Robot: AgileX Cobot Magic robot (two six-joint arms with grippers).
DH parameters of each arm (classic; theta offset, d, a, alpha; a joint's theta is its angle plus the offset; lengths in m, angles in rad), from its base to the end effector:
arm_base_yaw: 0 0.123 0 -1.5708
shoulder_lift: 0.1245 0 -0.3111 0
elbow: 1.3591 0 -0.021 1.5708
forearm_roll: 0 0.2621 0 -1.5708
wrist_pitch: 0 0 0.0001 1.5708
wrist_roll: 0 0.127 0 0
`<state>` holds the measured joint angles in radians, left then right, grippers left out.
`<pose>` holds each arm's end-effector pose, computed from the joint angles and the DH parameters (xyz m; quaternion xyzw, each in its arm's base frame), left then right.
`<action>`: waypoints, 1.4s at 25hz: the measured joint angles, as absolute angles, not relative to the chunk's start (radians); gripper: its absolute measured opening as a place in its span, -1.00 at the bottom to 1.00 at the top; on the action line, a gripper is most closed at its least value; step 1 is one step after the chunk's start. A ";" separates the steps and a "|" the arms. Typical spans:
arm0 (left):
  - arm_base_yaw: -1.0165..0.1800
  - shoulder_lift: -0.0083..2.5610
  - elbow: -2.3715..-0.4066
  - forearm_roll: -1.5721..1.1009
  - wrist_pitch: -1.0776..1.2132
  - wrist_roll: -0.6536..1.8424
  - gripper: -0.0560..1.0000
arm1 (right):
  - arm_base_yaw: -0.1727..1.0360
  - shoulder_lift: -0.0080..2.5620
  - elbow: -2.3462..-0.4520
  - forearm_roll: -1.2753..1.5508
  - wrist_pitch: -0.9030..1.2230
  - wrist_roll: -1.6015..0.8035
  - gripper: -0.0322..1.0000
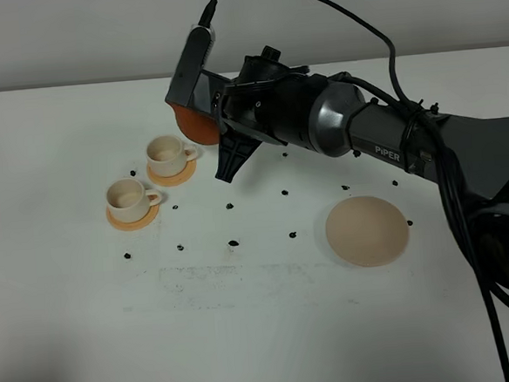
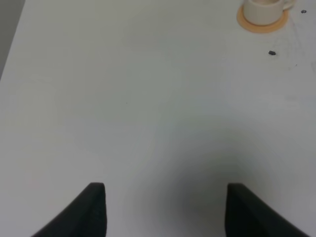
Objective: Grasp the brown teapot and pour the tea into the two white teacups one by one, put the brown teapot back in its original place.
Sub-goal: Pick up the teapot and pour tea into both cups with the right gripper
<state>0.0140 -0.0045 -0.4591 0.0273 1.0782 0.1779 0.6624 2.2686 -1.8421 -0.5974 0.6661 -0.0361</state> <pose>0.0131 0.0032 0.2513 0.0706 0.8640 0.0613 0.4947 0.4645 0.3062 0.1728 -0.4752 0.8037 -0.1454 0.3273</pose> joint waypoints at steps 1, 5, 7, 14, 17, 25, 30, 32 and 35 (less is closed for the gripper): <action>0.014 -0.005 -0.459 0.027 1.078 0.178 0.06 | 0.662 2.275 -1.842 -0.602 0.659 -0.036 -0.77; 0.014 -0.005 -0.459 0.027 1.078 0.177 0.06 | 0.662 2.278 -1.842 -0.639 0.640 -0.036 -0.77; 0.014 -0.005 -0.459 0.027 1.078 0.177 0.06 | 0.662 2.278 -1.842 -0.661 0.632 -0.040 -0.77; 0.014 -0.005 -0.459 0.027 1.078 0.177 0.06 | 0.662 2.278 -1.842 -0.727 0.626 -0.042 -0.77; 0.014 -0.005 -0.459 0.027 1.078 0.177 0.06 | 0.662 2.278 -1.842 -0.728 0.620 -0.043 -0.77; 0.014 -0.005 -0.459 0.027 1.078 0.177 0.06 | 0.662 2.294 -1.842 -0.736 0.607 -0.044 -0.77; 0.014 -0.005 -0.459 0.027 1.078 0.177 0.06 | 0.662 2.297 -1.842 -0.781 0.606 -0.044 -0.77; 0.014 -0.005 -0.459 0.027 1.078 0.177 0.06 | 0.662 2.297 -1.842 -0.802 0.606 -0.044 -0.77; 0.014 -0.005 -0.459 0.027 1.078 0.177 0.06 | 0.662 2.297 -1.840 -0.816 0.604 -0.052 -0.77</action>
<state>0.0140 -0.0045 -0.4591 0.0273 1.0782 0.1770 0.6624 2.2968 -1.8397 -0.8161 0.6042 -0.0515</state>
